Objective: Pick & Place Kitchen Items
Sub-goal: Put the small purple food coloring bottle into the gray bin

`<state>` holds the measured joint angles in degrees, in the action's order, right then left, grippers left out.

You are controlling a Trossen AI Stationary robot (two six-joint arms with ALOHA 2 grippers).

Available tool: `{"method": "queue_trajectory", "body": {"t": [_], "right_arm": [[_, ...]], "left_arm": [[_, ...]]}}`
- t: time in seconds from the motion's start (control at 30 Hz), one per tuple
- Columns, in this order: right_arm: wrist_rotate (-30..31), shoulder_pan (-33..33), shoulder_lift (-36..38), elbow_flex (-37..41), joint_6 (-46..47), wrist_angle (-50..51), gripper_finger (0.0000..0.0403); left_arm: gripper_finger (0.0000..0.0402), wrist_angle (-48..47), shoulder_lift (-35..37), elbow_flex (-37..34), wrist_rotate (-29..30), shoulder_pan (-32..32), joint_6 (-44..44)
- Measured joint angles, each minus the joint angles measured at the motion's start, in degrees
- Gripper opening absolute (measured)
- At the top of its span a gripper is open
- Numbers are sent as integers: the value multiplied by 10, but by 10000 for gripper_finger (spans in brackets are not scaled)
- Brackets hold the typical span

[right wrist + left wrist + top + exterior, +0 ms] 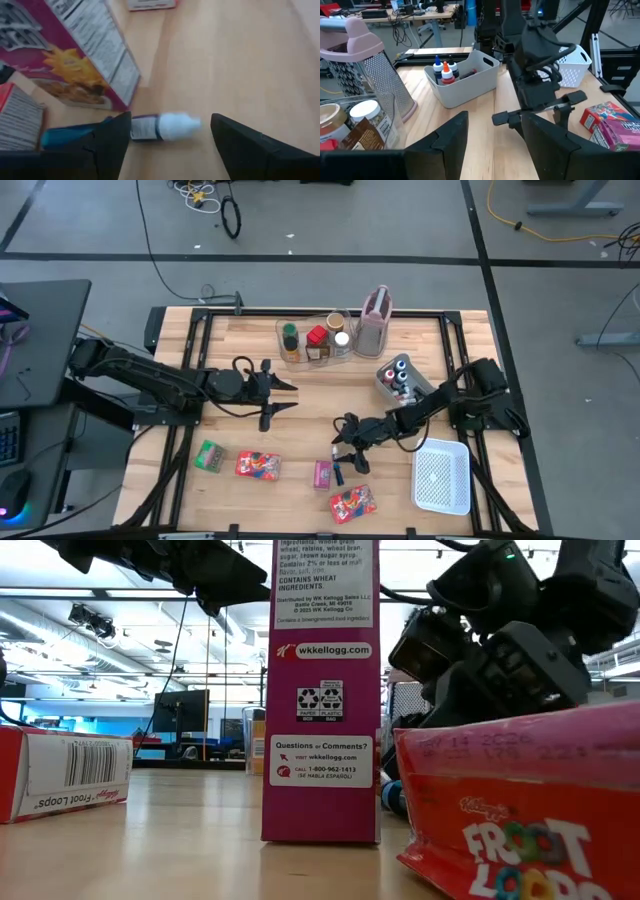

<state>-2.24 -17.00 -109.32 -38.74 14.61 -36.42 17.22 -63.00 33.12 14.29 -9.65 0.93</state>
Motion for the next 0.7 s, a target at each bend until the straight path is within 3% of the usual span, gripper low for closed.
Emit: {"method": "queue_trajectory", "body": {"t": [0.37,0.7], "right_arm": [[13,-4,-20,0,-7,-24,284],[63,10,-23,-13,-106,-30,284]], "left_arm": [[194,0,0,0,0,0,0],[194,2,0,0,0,0,-1]]}}
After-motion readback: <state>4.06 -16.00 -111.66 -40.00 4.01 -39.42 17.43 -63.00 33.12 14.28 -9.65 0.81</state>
